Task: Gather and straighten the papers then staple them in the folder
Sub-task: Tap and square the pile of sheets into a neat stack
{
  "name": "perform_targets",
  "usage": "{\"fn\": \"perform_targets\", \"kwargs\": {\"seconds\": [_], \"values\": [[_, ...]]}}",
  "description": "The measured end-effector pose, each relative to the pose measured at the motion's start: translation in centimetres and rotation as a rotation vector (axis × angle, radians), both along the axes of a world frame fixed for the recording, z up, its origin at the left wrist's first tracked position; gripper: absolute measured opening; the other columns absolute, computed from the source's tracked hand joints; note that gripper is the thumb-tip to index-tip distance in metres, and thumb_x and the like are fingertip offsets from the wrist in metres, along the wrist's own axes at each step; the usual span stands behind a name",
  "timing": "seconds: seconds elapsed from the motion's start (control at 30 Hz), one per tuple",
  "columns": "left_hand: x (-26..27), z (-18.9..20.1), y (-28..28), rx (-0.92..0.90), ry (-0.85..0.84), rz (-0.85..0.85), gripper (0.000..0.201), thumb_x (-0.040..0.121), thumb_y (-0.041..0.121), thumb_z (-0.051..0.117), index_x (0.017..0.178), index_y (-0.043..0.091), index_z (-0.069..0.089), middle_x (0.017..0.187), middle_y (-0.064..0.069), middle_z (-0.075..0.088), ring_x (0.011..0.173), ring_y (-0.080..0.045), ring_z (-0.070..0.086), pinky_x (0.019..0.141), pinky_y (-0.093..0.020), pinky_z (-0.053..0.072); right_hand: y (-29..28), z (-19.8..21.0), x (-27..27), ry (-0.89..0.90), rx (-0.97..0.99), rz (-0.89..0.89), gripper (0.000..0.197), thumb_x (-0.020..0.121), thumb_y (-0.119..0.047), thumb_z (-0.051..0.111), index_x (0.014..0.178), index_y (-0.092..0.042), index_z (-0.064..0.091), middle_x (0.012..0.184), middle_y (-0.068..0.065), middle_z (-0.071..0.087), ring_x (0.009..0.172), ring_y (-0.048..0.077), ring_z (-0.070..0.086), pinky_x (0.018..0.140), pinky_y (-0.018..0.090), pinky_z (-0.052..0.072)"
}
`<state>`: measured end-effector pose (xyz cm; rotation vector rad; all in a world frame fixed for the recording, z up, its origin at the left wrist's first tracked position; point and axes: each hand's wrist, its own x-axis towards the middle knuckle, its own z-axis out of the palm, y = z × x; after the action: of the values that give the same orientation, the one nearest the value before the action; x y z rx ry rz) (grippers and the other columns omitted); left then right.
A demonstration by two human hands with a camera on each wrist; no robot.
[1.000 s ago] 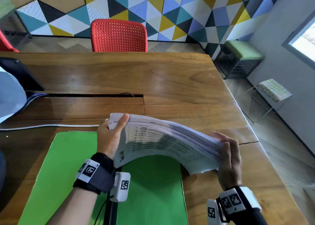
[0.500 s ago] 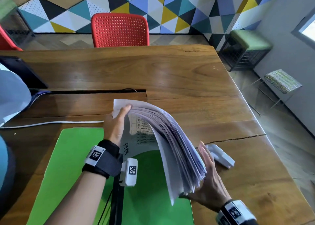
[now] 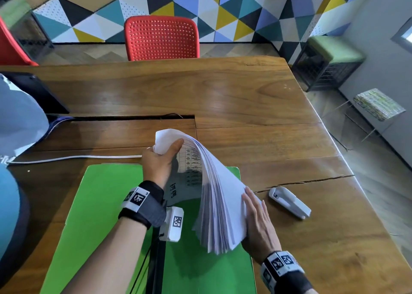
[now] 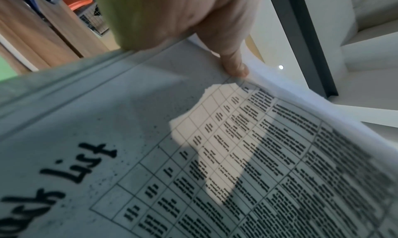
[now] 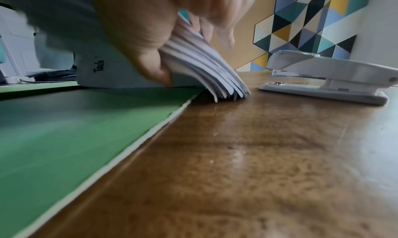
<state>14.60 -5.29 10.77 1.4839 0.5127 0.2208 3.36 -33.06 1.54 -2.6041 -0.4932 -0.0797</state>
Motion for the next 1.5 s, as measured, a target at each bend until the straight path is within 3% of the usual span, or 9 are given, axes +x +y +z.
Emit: {"fn": "perform_targets", "kwargs": {"seconds": [0.2,0.3,0.43,0.53,0.7,1.03,1.17,1.3,1.5], "values": [[-0.5,0.8,-0.2,0.028,0.022,-0.042,0.047,0.078,0.058,0.063,0.056,0.020,0.046,0.049,0.013,0.048,0.036,0.003,0.041,0.040,-0.010,0.034,0.0,3.1,1.1,-0.110,0.307,-0.327,0.062,0.084,-0.027,0.065,0.136,-0.001,0.046,0.122,0.023,0.067,0.103,0.030,0.069,0.084,0.042,0.060],[-0.5,0.7,-0.6,-0.010,-0.014,-0.048,0.066,0.068,0.075,0.058,0.058,0.010,0.050,0.056,0.003,0.056,0.054,-0.014,0.052,0.057,-0.022,0.042,0.0,5.6,2.6,-0.181,0.518,-0.582,0.092,0.078,-0.074,0.049,0.111,0.012,0.056,0.083,0.021,0.069,0.068,0.032,0.067,0.062,0.033,0.052],[-0.4,0.4,-1.0,-0.006,-0.073,-0.031,0.095,0.058,0.086,0.059,0.057,-0.007,0.039,0.065,-0.010,0.048,0.059,-0.022,0.044,0.064,-0.030,0.037,-1.1,7.1,3.8,-0.185,0.693,-0.769,0.065,0.073,-0.035,0.077,0.118,0.001,0.048,0.084,-0.001,0.060,0.067,0.018,0.058,0.067,0.036,0.058],[-0.4,1.5,-1.8,0.055,-0.111,0.026,0.067,0.062,0.076,0.063,0.049,0.022,0.026,0.051,0.002,0.025,0.046,-0.008,0.024,0.047,-0.016,0.026,-1.8,6.4,3.4,-0.103,0.701,-0.735,0.061,0.074,-0.012,0.081,0.121,-0.002,0.044,0.085,-0.007,0.057,0.068,0.001,0.061,0.055,0.002,0.048],[0.3,2.3,-2.5,0.047,-0.142,0.105,0.059,0.071,0.067,0.062,0.041,0.028,0.029,0.040,0.012,0.024,0.048,-0.006,0.020,0.053,-0.027,0.017,-2.2,4.4,2.5,-0.033,0.801,-0.739,0.038,0.082,-0.048,0.057,0.078,-0.010,0.054,0.068,0.009,0.057,0.061,0.010,0.051,0.050,0.016,0.042],[3.1,2.9,-2.8,0.183,0.046,0.168,0.048,0.077,0.057,0.062,0.091,0.012,0.066,0.095,0.003,0.062,0.091,-0.016,0.056,0.080,-0.031,0.044,-2.8,5.4,2.5,0.106,0.881,-0.618,0.012,0.082,-0.021,0.073,0.074,-0.017,0.065,0.065,-0.019,0.072,0.058,-0.004,0.065,0.047,0.011,0.049],[2.4,2.4,-1.9,0.110,-0.030,0.110,0.031,0.087,0.042,0.061,0.062,0.023,0.058,0.068,0.008,0.059,0.071,-0.013,0.055,0.066,-0.026,0.041,-2.7,6.2,2.2,0.109,0.958,-0.569,0.016,0.073,-0.032,0.071,0.073,-0.017,0.066,0.061,-0.011,0.071,0.060,-0.007,0.064,0.048,0.009,0.048],[1.3,0.9,-1.4,0.065,0.035,-0.187,0.031,0.080,0.047,0.071,0.093,0.020,0.074,0.092,0.008,0.074,0.090,-0.004,0.069,0.092,-0.033,0.050,-2.6,6.1,2.4,0.102,0.910,-0.520,0.028,0.067,-0.040,0.074,0.091,-0.027,0.067,0.088,-0.004,0.070,0.077,0.002,0.068,0.058,0.015,0.055],[-1.2,1.3,-1.5,-0.082,-0.051,-0.121,0.027,0.063,0.015,0.088,0.087,0.015,0.074,0.088,-0.002,0.079,0.084,-0.021,0.075,0.082,-0.038,0.059,-1.6,7.9,2.6,0.134,0.977,-0.570,0.014,0.088,-0.017,0.070,0.076,-0.016,0.063,0.063,-0.003,0.067,0.056,-0.001,0.062,0.044,0.013,0.049]]}}
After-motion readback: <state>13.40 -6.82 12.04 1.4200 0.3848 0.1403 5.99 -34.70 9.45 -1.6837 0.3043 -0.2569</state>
